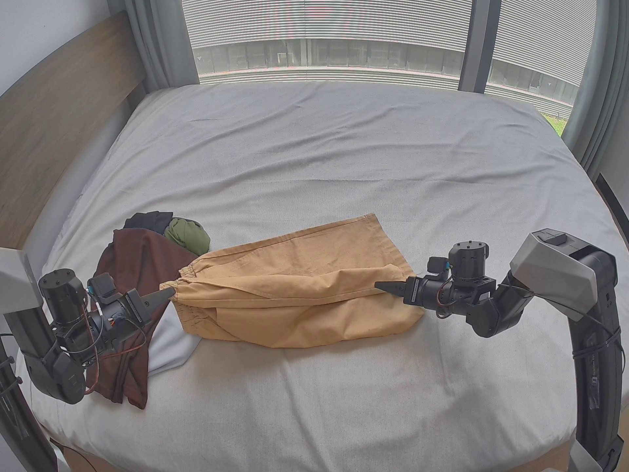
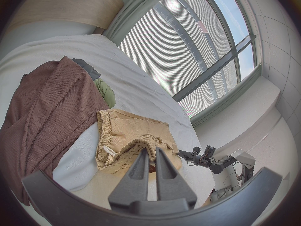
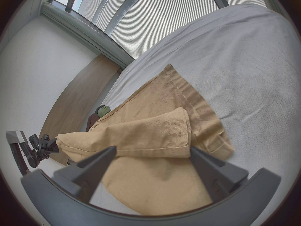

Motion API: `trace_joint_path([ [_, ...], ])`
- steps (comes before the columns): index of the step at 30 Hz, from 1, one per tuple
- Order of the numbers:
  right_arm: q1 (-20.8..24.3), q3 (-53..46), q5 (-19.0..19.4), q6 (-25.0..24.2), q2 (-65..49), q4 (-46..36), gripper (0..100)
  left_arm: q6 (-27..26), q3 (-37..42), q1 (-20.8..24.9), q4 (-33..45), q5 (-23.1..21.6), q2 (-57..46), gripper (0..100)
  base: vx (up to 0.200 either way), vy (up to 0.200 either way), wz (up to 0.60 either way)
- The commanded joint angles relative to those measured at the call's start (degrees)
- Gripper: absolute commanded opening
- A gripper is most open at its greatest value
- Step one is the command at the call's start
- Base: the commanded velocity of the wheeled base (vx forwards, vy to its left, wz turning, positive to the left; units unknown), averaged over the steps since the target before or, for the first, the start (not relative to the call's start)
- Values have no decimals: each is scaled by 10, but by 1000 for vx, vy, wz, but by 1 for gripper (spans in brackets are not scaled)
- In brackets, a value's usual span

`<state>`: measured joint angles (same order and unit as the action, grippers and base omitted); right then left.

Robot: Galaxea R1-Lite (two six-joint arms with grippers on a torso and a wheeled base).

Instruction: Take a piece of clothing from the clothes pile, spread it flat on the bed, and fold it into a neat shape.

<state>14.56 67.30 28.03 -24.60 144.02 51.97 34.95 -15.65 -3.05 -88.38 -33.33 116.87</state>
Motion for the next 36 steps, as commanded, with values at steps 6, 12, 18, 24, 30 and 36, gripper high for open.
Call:
trace_joint_path([
  [6,0,2,-1,-1,1,4,0,0,1,0,0,0,3,0,0,0,0],
  [12,-4,-1,-1,-1,-1,4,0,0,1,1,0,0,2,0,0,0,0],
  [18,-13,-11,-2,-1,-35,-1,0,0,1,0,0,1,0,0,0,0,0],
  [24,-14,-8,-10,-2,-28,-3,0,0,2,1,0,1,0,0,0,0,0],
  [30,-10,2,-10,-1,-6,-3,0,1,4,1,0,1,1,0,0,0,0],
  [36,-8,19,-11,-26,6,3,100,1,4,1,0,1,0,0,0,0,0],
])
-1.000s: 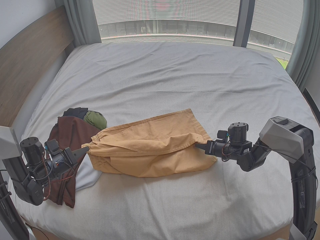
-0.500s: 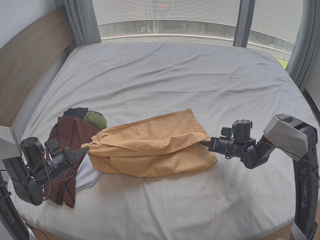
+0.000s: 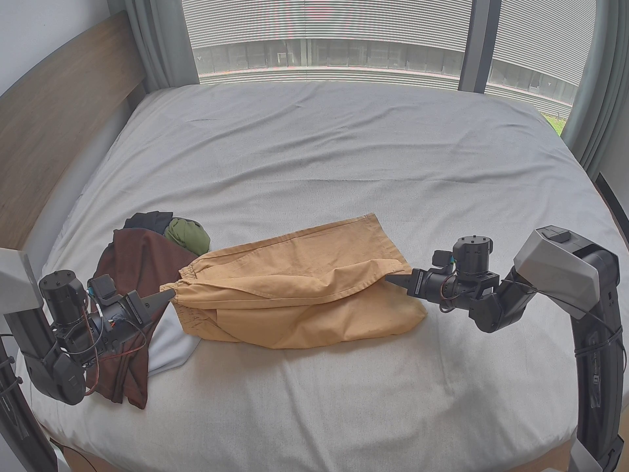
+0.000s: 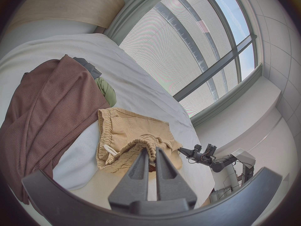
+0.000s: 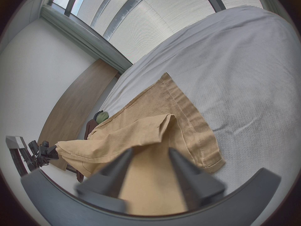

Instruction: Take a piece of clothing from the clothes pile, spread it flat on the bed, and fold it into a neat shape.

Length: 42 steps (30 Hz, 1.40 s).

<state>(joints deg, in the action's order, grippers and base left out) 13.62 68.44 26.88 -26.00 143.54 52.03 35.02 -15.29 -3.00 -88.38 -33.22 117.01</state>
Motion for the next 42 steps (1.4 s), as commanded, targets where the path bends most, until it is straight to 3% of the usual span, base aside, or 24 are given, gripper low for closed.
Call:
trace_joint_path([
  [1,2,7,0,-12,11,3,100,0,1,0,0,0,-1,0,0,0,0],
  [18,11,34,0,-43,25,24,100,0,4,0,0,0,0,0,0,0,0],
  [19,11,34,0,-43,27,26,0,0,4,0,0,0,0,0,0,0,0],
  [30,8,32,-7,-42,30,30,0,1,2,0,0,0,1,0,0,0,0],
  [42,-17,13,-9,-39,-71,21,0,6,-22,11,0,6,1,0,0,0,0],
])
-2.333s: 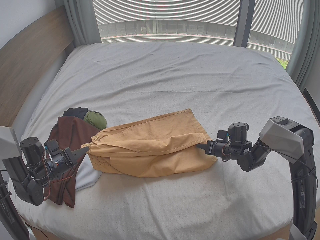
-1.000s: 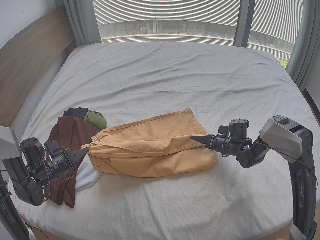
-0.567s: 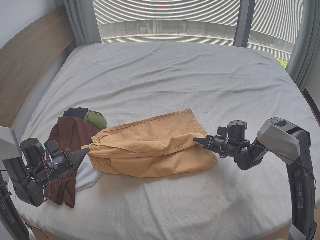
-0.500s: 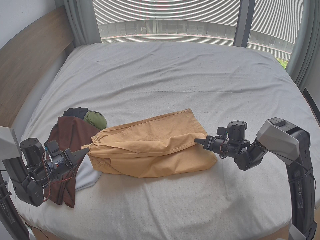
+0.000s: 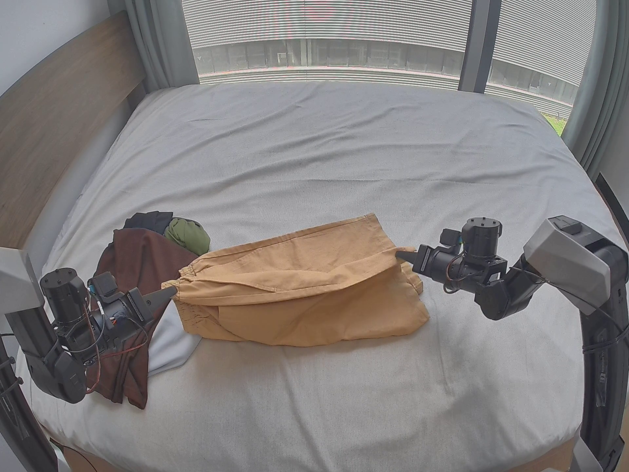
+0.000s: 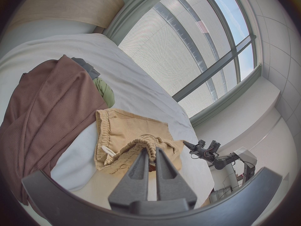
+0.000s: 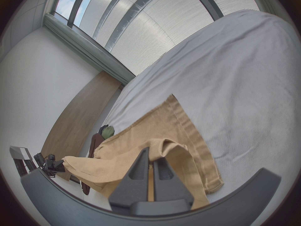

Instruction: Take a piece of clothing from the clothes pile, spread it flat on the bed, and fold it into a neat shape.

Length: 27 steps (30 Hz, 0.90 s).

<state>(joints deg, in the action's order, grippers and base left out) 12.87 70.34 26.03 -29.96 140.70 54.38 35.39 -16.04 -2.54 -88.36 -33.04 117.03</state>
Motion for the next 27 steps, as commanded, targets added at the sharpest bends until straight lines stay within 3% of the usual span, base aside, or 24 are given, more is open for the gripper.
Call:
trace_joint_path([
  [1,-13,-6,0,1,-48,-2,0,6,-22,10,-1,12,1,0,0,0,0],
  [7,-14,3,0,1,-61,-3,0,33,-36,24,-1,34,0,0,0,0,0],
  [27,4,146,0,1,-61,-105,0,35,-41,20,-1,50,14,0,0,0,0],
])
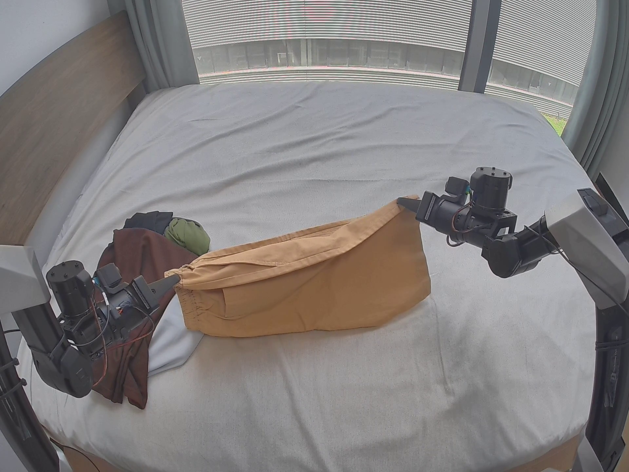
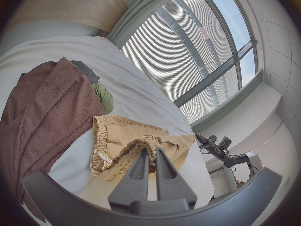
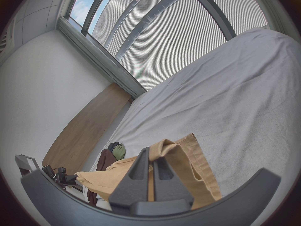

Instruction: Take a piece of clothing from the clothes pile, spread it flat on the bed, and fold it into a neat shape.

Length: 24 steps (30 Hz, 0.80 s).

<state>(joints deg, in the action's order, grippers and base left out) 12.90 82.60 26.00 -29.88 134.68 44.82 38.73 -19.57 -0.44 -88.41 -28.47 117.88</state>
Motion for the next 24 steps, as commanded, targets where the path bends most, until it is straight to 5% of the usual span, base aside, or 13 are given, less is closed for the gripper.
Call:
trace_joint_path([
  [1,5,29,0,0,0,-15,0,1,-8,-1,0,6,10,0,0,0,0],
  [24,7,106,-3,0,77,-33,0,39,-72,4,0,46,54,0,0,0,0],
])
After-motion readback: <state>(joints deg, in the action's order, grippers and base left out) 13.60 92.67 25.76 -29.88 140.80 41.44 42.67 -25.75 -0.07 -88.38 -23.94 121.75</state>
